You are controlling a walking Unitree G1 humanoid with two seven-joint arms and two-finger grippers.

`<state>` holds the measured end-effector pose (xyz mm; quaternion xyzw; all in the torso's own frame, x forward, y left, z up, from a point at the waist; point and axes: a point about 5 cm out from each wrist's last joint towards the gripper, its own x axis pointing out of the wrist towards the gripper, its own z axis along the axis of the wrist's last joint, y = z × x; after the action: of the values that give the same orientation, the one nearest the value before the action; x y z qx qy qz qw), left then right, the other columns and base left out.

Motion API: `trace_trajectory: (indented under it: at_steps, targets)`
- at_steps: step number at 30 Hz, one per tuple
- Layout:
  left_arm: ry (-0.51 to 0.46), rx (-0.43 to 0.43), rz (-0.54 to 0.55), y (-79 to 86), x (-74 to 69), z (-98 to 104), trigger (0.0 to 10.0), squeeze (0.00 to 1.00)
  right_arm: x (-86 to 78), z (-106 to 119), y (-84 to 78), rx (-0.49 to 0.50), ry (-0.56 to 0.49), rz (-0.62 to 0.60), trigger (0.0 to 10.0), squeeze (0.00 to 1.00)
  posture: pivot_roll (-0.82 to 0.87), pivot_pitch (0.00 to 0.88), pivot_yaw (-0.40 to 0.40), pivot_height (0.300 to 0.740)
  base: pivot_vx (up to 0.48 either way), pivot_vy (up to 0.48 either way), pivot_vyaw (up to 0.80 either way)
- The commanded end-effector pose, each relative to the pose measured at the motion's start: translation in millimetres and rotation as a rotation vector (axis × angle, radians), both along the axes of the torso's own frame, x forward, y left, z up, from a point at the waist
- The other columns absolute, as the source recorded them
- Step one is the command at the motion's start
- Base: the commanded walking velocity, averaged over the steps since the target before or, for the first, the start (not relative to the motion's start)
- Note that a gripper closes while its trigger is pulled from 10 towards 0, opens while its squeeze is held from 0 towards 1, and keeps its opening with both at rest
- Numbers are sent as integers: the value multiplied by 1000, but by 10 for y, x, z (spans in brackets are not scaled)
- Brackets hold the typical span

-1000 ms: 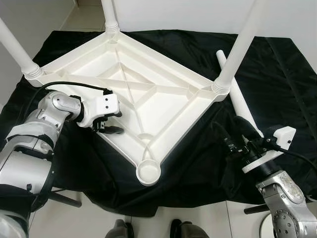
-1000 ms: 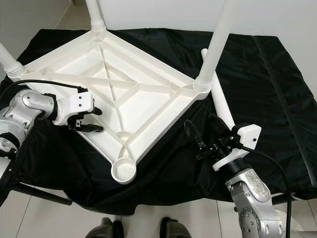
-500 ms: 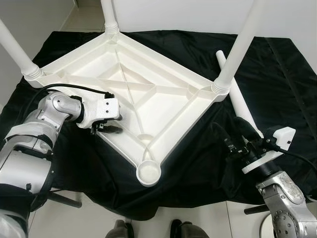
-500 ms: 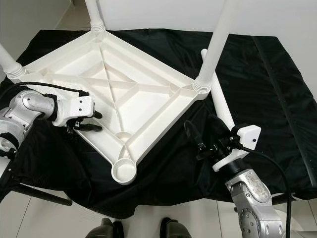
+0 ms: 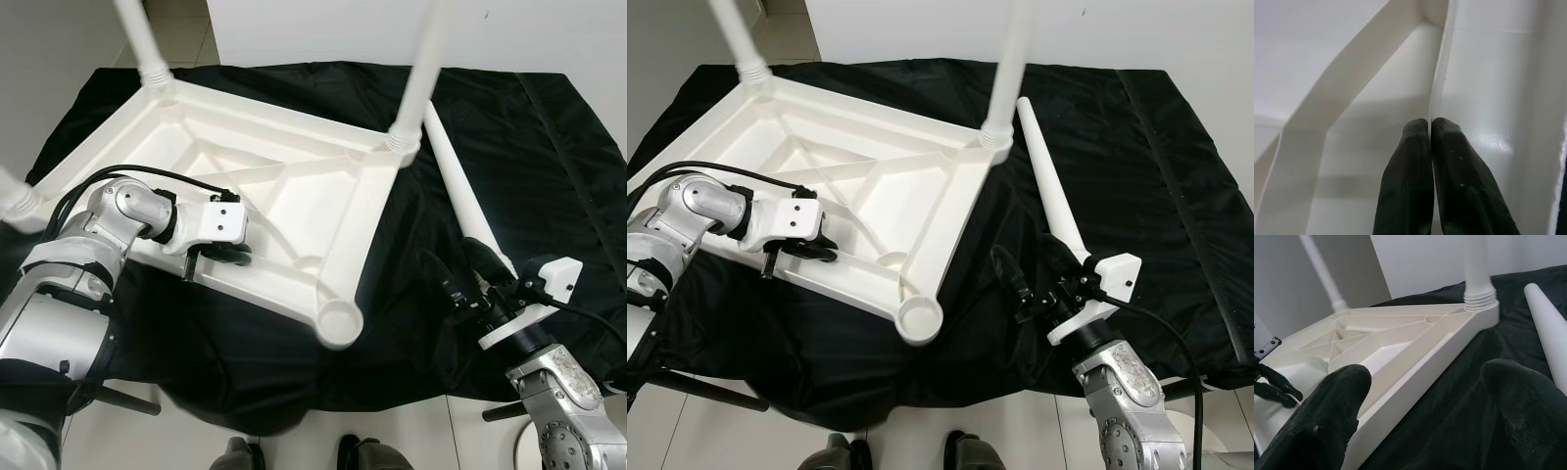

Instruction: Building children table

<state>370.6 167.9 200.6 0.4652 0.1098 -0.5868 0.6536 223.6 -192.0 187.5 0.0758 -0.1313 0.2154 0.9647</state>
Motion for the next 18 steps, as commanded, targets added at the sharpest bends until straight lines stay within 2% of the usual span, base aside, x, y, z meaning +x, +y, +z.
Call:
trace_trajectory:
  at_steps: [1,4,5,7,8,9,10,11,15,16,17,18]
  targets:
    - [64,8,82,151,-38,-197,0,0,-16,2,22,3,-6,1,10000,0,-80,180,59,740,0,0,0]
    - [46,3,64,138,-37,-164,353,0,-8,3,21,6,-8,-4,10000,0,-77,178,58,740,0,0,0]
    - [28,-4,50,122,-33,-133,4941,0,-1,4,22,10,-10,-6,10000,0,-76,177,58,740,0,0,0]
    - [28,-4,50,122,-33,-133,4941,0,-1,4,22,10,-10,-6,10000,0,-76,177,58,740,0,0,0]
    - [23,-21,45,96,-25,-99,10000,0,13,5,25,12,-13,-9,10000,0,-69,176,55,740,0,0,0]
    - [28,-47,41,70,-18,-63,10000,608,29,4,26,14,-16,-12,10000,0,-66,175,55,740,0,0,0]
    - [28,-47,41,70,-18,-63,10000,608,29,4,26,14,-16,-12,10000,0,-66,175,55,740,0,0,0]
    - [36,-75,35,48,-15,-28,10000,1000,44,6,24,17,-19,-16,10000,0,-62,172,54,740,0,0,0]
    - [29,-110,1,12,-19,45,10000,1000,75,10,11,21,-25,-25,10000,0,-55,168,53,740,0,0,0]
    - [11,-119,-14,-4,-19,80,10000,957,90,13,2,21,-29,-31,10000,0,-52,167,53,740,0,0,0]
    - [11,-119,-14,-4,-19,80,10000,957,90,13,2,21,-29,-31,10000,0,-52,167,53,740,0,0,0]
    - [1,-139,-22,-10,-14,135,10000,12,110,18,-7,22,-34,-40,10000,0,-46,163,55,740,0,0,0]
